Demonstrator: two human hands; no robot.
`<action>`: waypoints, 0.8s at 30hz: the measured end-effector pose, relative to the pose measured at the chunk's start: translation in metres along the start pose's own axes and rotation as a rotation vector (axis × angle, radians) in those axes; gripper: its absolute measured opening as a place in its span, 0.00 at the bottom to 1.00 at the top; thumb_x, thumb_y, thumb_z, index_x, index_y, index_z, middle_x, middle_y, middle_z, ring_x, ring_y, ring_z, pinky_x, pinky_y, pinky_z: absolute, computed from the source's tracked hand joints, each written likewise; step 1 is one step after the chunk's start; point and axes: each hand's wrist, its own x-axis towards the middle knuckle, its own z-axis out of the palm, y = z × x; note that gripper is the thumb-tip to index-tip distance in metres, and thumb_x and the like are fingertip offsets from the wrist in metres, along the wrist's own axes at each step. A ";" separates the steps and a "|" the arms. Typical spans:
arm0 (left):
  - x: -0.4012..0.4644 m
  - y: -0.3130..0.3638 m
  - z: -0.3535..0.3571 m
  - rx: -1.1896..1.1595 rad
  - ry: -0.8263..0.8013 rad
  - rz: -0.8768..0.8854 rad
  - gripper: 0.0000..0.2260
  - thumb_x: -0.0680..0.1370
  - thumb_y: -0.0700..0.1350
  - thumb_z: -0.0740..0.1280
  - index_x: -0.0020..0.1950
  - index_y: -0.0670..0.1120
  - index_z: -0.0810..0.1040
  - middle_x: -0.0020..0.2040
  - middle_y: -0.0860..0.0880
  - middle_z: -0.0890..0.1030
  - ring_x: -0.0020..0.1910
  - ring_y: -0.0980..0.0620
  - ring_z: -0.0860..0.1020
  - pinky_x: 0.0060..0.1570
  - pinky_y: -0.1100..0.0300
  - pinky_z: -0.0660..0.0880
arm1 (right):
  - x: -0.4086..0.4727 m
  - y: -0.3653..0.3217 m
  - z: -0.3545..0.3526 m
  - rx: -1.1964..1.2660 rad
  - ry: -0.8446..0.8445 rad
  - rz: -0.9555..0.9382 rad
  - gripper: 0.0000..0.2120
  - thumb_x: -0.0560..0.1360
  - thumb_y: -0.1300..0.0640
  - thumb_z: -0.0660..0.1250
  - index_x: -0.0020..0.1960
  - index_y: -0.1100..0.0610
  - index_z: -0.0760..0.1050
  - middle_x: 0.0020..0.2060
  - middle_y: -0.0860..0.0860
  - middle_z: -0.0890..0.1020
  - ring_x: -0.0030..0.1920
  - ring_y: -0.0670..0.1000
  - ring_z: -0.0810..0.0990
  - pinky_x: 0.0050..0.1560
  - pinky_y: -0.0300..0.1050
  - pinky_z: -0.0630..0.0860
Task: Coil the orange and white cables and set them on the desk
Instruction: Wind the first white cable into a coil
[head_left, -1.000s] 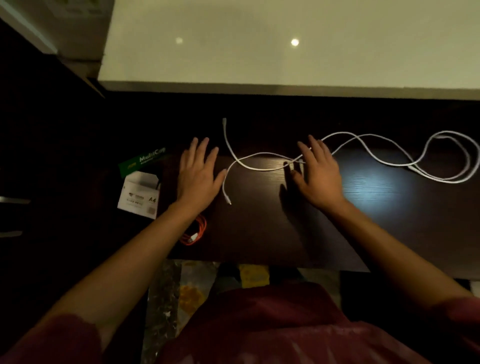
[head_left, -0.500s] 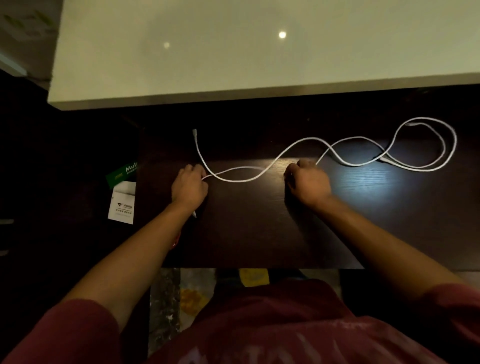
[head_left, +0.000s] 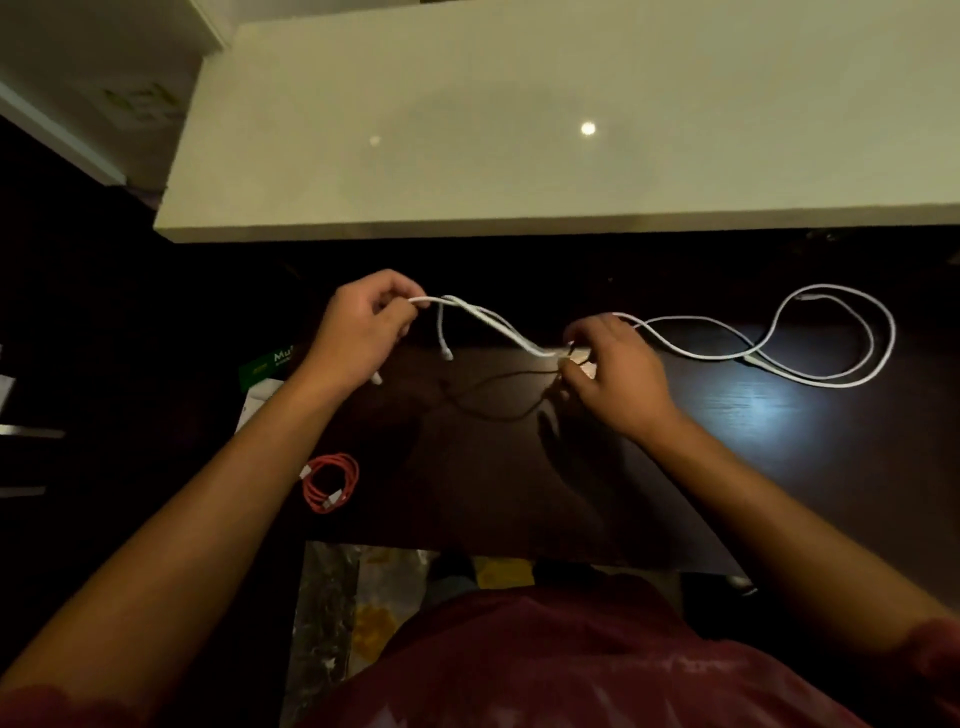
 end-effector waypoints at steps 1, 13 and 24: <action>-0.005 0.016 0.000 -0.004 -0.006 0.038 0.13 0.77 0.31 0.63 0.42 0.48 0.79 0.24 0.55 0.73 0.22 0.62 0.66 0.24 0.68 0.63 | 0.003 -0.012 -0.008 0.046 0.040 -0.082 0.16 0.75 0.49 0.71 0.60 0.55 0.77 0.52 0.53 0.80 0.52 0.55 0.80 0.50 0.47 0.74; -0.016 0.087 -0.023 -0.551 0.013 0.043 0.06 0.76 0.40 0.55 0.44 0.46 0.70 0.25 0.50 0.67 0.19 0.56 0.56 0.23 0.68 0.51 | 0.011 -0.027 -0.052 0.282 0.277 -0.078 0.11 0.80 0.45 0.65 0.50 0.52 0.81 0.34 0.50 0.84 0.36 0.55 0.84 0.38 0.52 0.78; -0.033 0.124 -0.015 -0.459 -0.118 0.284 0.07 0.78 0.41 0.61 0.41 0.44 0.74 0.25 0.51 0.66 0.21 0.55 0.59 0.23 0.62 0.53 | -0.004 0.067 -0.122 -0.139 0.185 0.359 0.24 0.78 0.49 0.68 0.71 0.57 0.72 0.60 0.63 0.83 0.60 0.67 0.81 0.56 0.58 0.76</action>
